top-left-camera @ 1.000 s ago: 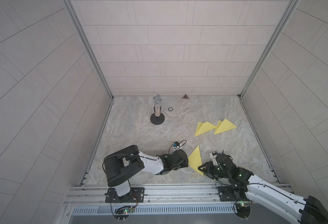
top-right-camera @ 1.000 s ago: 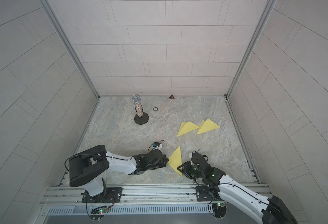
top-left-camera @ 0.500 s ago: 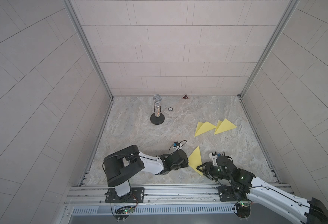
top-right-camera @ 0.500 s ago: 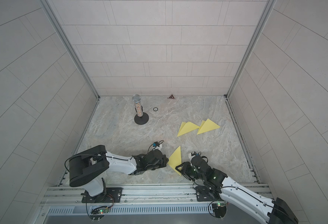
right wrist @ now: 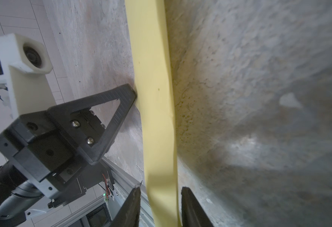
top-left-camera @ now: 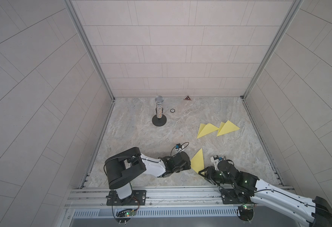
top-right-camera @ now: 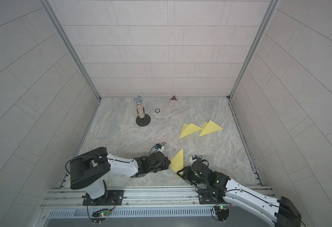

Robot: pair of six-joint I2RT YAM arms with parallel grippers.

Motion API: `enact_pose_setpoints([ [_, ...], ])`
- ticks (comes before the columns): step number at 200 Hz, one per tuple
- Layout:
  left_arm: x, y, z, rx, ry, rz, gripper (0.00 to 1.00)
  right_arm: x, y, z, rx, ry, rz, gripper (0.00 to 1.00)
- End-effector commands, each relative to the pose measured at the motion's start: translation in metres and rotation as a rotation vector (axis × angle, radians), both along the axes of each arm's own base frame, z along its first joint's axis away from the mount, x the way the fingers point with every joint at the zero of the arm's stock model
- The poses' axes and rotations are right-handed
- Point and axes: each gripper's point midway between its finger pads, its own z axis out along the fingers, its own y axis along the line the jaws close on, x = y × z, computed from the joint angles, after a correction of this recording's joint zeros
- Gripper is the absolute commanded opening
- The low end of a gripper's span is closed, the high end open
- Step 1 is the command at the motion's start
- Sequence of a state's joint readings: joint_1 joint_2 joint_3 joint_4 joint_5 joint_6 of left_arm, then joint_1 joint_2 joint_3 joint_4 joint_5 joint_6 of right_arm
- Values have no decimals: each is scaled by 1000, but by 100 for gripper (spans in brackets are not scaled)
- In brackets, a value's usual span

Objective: Fold the square paper diagonally
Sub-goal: Fold the paper at the center of the board, then pick up the paper from the center of the board.

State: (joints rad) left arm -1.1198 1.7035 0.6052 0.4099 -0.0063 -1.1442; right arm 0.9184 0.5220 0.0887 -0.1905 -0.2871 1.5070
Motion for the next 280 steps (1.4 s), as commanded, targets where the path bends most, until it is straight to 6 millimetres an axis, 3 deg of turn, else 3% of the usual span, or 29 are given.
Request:
enact_pose_setpoints([
  [1, -28, 61, -59, 281, 112, -4, 0, 1, -6, -1, -35, 8, -35, 34],
  [55, -28, 62, -59, 283, 112, -4, 0, 4, -4, 2, -27, -6, -44, 0],
  [91, -28, 61, -58, 278, 111, -4, 0, 5, 0, 6, -27, -22, -27, 0],
  [115, -28, 61, -58, 278, 111, -7, 0, 8, 0, 11, -61, -64, 7, 43],
  [144, -29, 61, -58, 277, 113, -14, 0, 14, 0, 14, -132, -134, 55, 55],
  [175, -29, 59, -58, 270, 114, -15, 0, 24, 0, 11, -207, -165, 108, 54],
  [228, -29, 57, -57, 264, 112, -24, 0, 55, 6, 10, -181, -175, 150, 48],
  [280, -30, 56, -56, 262, 112, -28, 0, 73, 8, 8, -148, -197, 192, 23],
])
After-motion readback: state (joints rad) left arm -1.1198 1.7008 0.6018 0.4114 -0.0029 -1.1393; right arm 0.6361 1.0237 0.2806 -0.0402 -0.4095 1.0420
